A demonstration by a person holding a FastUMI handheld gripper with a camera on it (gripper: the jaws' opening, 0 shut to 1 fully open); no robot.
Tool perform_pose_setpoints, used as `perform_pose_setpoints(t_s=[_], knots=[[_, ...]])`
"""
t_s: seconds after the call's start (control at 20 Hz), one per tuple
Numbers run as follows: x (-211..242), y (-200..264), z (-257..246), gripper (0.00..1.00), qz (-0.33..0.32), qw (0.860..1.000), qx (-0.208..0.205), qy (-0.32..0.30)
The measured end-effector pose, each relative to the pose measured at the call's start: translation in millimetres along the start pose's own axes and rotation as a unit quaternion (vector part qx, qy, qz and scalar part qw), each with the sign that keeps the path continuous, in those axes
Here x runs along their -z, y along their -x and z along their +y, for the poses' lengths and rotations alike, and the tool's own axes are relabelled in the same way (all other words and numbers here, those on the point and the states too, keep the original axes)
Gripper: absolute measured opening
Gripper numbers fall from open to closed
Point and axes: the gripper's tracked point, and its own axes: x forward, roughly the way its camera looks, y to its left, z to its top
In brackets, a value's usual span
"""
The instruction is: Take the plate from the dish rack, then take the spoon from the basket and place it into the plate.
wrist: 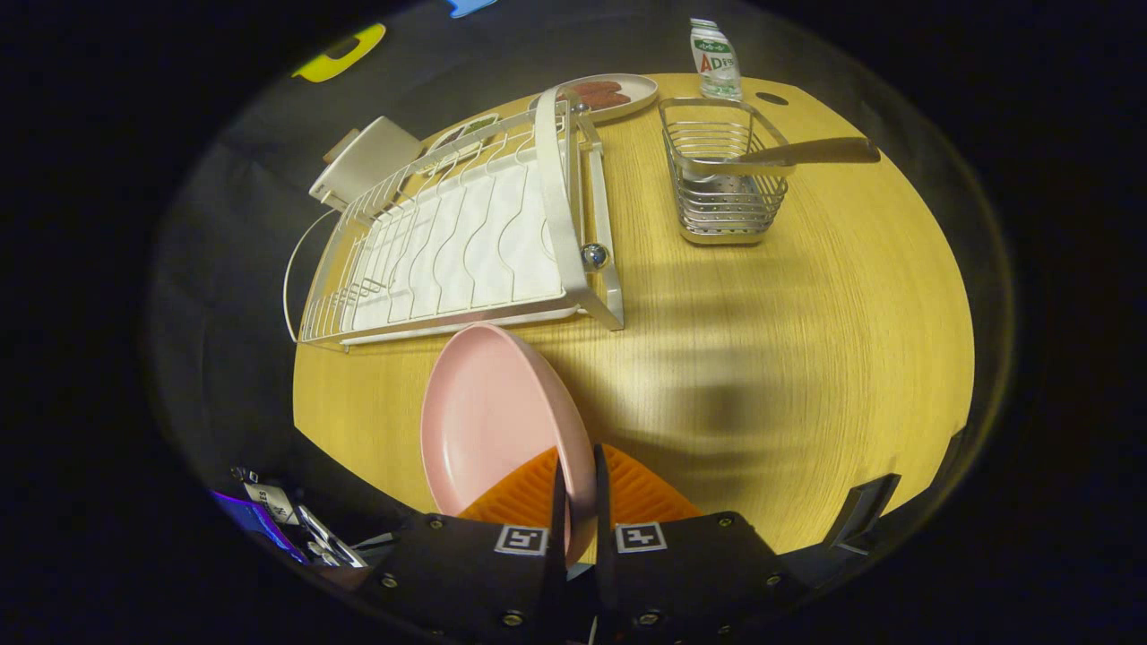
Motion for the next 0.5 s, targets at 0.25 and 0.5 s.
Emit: perform_pose_setpoints(t_s=[0.25, 0.5], knots=[[2.3, -17.0, -23.7, 0.16, -0.011, 1.0, 0.006, 0.005], [-6.4, -2.6, -31.0, 0.17, -0.072, 0.997, 0.003, 0.008]])
